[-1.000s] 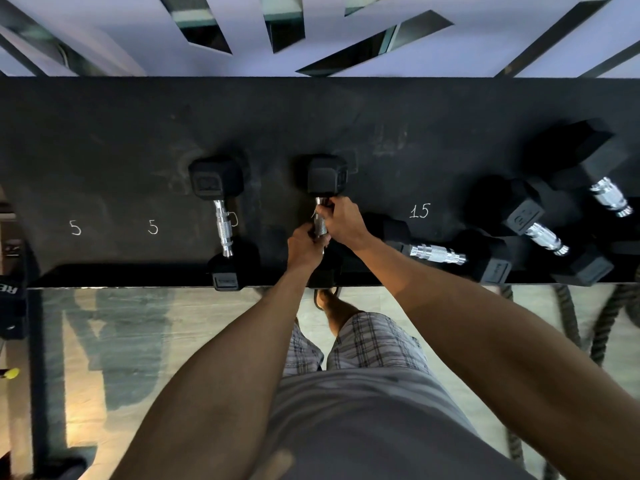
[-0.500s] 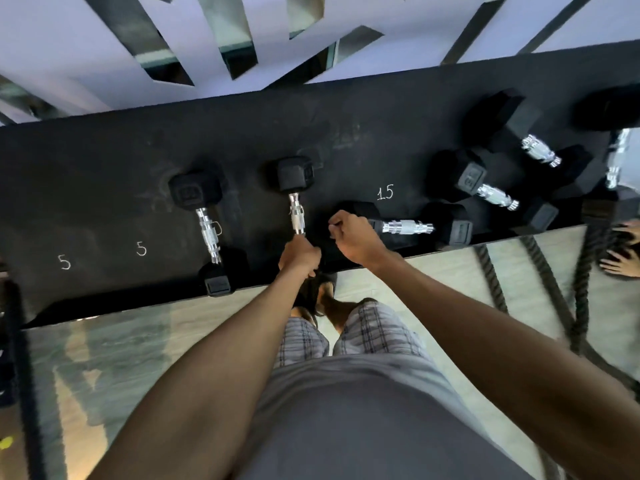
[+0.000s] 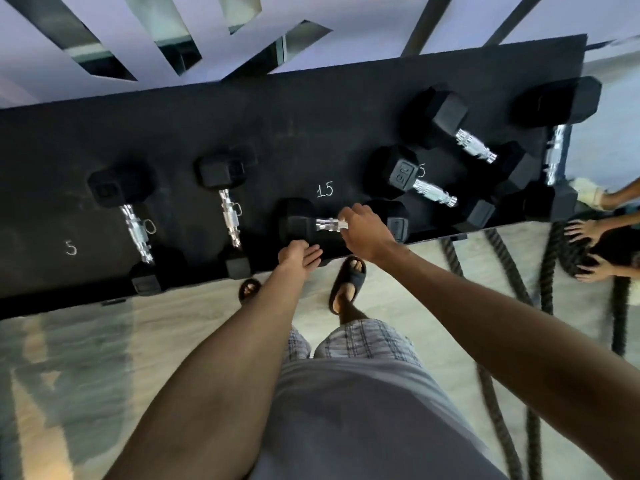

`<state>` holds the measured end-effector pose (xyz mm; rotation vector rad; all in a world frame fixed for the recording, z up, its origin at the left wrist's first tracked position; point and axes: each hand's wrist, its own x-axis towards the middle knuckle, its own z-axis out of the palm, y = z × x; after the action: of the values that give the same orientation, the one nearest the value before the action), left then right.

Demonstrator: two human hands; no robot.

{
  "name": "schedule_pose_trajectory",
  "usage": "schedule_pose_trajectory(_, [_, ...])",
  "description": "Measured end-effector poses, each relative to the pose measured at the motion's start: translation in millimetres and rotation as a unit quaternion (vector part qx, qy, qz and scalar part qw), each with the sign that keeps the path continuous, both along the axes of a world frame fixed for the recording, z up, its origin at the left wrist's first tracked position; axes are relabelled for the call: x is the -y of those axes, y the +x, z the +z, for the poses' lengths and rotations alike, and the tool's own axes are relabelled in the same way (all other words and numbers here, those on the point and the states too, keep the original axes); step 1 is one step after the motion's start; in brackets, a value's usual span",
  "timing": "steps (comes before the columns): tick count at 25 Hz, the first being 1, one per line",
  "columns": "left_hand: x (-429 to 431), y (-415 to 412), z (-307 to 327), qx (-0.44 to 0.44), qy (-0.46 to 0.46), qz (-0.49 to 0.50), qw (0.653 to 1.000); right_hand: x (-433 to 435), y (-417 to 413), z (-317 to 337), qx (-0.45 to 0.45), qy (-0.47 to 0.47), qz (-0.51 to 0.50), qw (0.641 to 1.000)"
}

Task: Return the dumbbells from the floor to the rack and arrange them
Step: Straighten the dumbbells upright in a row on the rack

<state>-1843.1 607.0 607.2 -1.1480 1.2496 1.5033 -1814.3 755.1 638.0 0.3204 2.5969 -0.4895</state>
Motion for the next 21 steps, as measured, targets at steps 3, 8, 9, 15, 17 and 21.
schedule_pose_trajectory(3, [-40.4, 12.1, -2.0, 0.011, 0.034, 0.101, 0.994, -23.7, -7.9, -12.9, 0.031, 0.016, 0.068, 0.997])
schedule_pose_trajectory(8, [-73.5, -7.6, -14.5, 0.005, 0.028, 0.288, 0.957, -42.4, -19.6, -34.3, 0.083, -0.037, 0.107, 0.99])
schedule_pose_trajectory(9, [-74.2, -10.4, -16.2, 0.004, 0.033, 0.313, 0.949, -42.9, -20.4, -37.7, 0.093, -0.045, 0.114, 0.988])
schedule_pose_trajectory(15, [-85.1, -12.2, -30.9, 0.009, 0.032, 0.341, 0.94, -38.9, -26.4, -56.3, 0.114, 0.014, 0.163, 0.98])
schedule_pose_trajectory(17, [-84.7, -10.7, -37.5, 0.021, 0.013, 0.333, 0.943, -36.8, -25.7, -56.7, 0.113, 0.013, 0.15, 0.982])
schedule_pose_trajectory(21, [-85.4, -24.2, -29.5, 0.003, -0.012, 0.298, 0.955, -35.8, -30.4, -52.7, 0.097, -0.003, 0.112, 0.989])
